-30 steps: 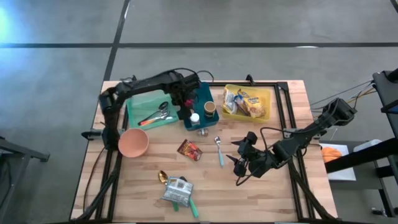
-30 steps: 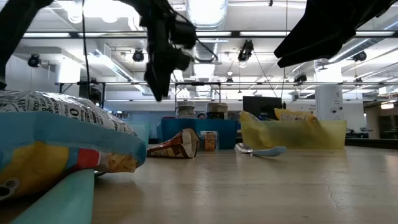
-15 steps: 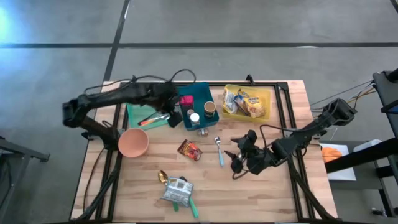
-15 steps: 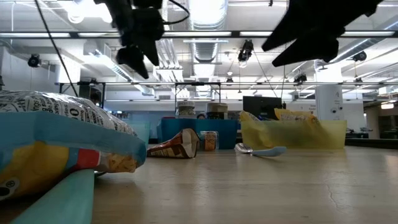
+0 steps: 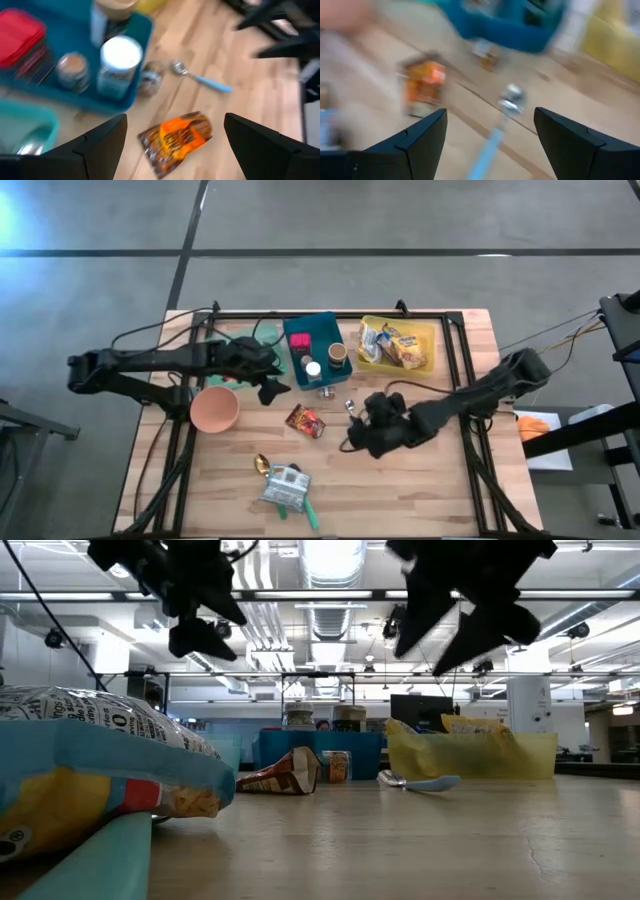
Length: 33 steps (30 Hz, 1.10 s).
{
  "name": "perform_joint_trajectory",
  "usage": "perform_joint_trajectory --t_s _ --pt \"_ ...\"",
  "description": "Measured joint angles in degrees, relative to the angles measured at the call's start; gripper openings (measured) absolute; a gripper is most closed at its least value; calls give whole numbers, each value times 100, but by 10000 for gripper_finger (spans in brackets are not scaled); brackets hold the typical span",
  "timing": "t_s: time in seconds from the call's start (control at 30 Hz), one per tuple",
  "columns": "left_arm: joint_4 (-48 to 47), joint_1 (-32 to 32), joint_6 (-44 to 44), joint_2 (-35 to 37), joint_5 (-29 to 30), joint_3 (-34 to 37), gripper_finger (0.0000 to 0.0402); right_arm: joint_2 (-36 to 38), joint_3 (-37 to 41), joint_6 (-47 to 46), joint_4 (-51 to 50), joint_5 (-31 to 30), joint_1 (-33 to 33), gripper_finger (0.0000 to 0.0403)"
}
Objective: Pick & Place Food Item
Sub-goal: Put the light blue spoon into the green bin
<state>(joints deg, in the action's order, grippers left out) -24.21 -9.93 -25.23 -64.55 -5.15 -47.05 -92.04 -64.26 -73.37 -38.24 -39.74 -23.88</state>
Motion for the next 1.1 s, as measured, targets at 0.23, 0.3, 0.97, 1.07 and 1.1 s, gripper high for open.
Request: perform_joint_trajectory --t_s 0.23,0.3,0.97,1.07,1.1 --pt "1264 426 128 294 20 666 340 -1299 -1500 -983 -2195 866 70 297" --pt "1284 429 125 379 9 664 340 -1573 -1838 -980 -2450 1113 67 297" --pt "701 469 138 898 -85 696 340 -2587 -2506 -910 -2964 2183 496 297" --pt "709 463 139 890 -60 695 340 -2567 -2437 -869 -2871 2273 568 297" --pt "706 464 139 890 -61 695 340 -2567 -2413 -823 -2805 2359 606 297"
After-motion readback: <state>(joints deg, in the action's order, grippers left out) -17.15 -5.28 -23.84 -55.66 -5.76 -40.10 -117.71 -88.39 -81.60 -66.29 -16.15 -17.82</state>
